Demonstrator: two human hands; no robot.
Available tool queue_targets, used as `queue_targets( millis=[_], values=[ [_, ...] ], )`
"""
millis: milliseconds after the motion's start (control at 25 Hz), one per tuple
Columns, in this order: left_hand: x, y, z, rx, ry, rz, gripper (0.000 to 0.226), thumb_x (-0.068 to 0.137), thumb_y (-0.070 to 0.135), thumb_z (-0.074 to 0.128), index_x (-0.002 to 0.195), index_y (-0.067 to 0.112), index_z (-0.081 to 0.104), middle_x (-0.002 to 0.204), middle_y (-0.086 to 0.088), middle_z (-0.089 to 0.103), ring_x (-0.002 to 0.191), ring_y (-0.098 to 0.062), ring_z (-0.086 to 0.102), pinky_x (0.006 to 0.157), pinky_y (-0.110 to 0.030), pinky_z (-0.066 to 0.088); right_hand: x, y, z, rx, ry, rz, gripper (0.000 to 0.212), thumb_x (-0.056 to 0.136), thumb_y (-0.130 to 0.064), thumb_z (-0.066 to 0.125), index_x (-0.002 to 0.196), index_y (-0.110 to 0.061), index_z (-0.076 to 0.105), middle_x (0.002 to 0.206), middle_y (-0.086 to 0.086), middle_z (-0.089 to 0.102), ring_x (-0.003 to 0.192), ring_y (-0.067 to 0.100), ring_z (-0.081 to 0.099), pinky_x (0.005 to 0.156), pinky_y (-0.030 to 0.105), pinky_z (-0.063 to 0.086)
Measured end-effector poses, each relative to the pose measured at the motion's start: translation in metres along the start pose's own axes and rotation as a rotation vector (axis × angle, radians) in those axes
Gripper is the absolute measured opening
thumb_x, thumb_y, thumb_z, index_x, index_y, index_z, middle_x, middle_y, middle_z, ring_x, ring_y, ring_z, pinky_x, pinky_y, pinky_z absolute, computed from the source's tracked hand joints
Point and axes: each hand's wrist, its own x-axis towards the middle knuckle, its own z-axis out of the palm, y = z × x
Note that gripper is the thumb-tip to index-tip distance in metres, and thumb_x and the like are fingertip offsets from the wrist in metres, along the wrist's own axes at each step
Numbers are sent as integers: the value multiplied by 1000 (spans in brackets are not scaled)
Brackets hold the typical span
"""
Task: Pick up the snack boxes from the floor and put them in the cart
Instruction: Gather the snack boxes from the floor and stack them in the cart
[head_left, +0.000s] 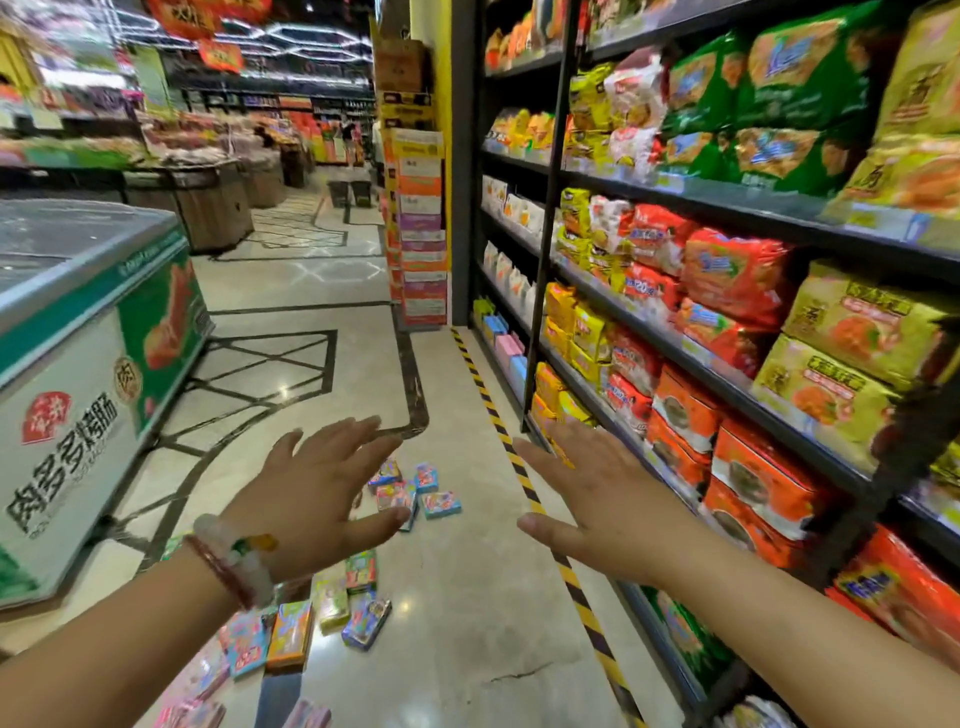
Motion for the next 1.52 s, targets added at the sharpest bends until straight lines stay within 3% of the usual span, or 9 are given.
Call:
queue_targets(
  millis=[160,240,360,480,640,920,1120,1440,1520],
  values=[
    [72,-47,16,142,6,93,75,77,72,30,126,22,58,128,-7,61,114,-29,60,86,-54,48,74,19,4,34,-21,2,90,65,-77,-3,148,-44,-10,158,-9,-20,144,14,-21,107,26,-15],
    [105,-64,29,141,-48,34,68,77,66,36,120,20,62,121,-9,65,106,-30,65,78,-51,52,111,34,12,43,-22,-1,93,62,-81,-8,147,-44,-12,158,-9,-21,144,14,-21,107,27,-16],
    [156,-85,57,142,43,84,72,79,68,33,127,20,57,129,-11,60,112,-32,61,84,-50,50,167,59,25,34,-42,-14,91,63,-78,-7,147,-43,-13,158,-7,-20,144,15,-20,106,27,-18],
    [216,-106,78,24,23,34,86,75,75,21,144,27,39,152,-4,31,138,-29,34,107,-50,29,235,89,38,31,-45,-37,90,65,-75,-5,148,-41,-13,159,-6,-18,145,15,-20,106,26,-19],
    [303,-146,115,80,57,28,75,87,73,15,135,23,44,138,-12,51,123,-33,53,92,-53,44,340,141,66,34,2,-73,83,73,-76,-2,148,-42,-13,159,-5,-16,145,17,-18,110,30,-16],
    [422,-215,174,18,52,-35,68,81,62,35,134,20,42,139,-15,50,126,-32,47,95,-57,41,503,201,118,69,-30,-153,88,58,-83,-28,136,-44,-26,160,-4,-9,147,18,-13,110,30,-16],
    [489,-284,232,-62,17,-42,68,79,60,40,135,21,41,141,-14,48,129,-27,37,102,-44,23,608,210,166,19,-105,-114,73,92,-69,7,148,-27,26,147,9,42,135,33,41,107,46,20],
    [576,-372,461,-183,-22,-101,64,88,59,32,135,17,40,140,-14,48,126,-30,40,99,-48,33,744,217,389,234,-107,-28,70,94,-64,9,145,-24,35,145,5,46,134,23,38,113,33,22],
    [578,-375,548,-234,-31,-155,66,90,60,29,138,15,35,140,-16,48,127,-32,40,99,-49,38,761,218,481,265,-125,8,66,97,-60,11,140,-20,42,136,6,55,126,23,49,103,37,39]
  ],
)
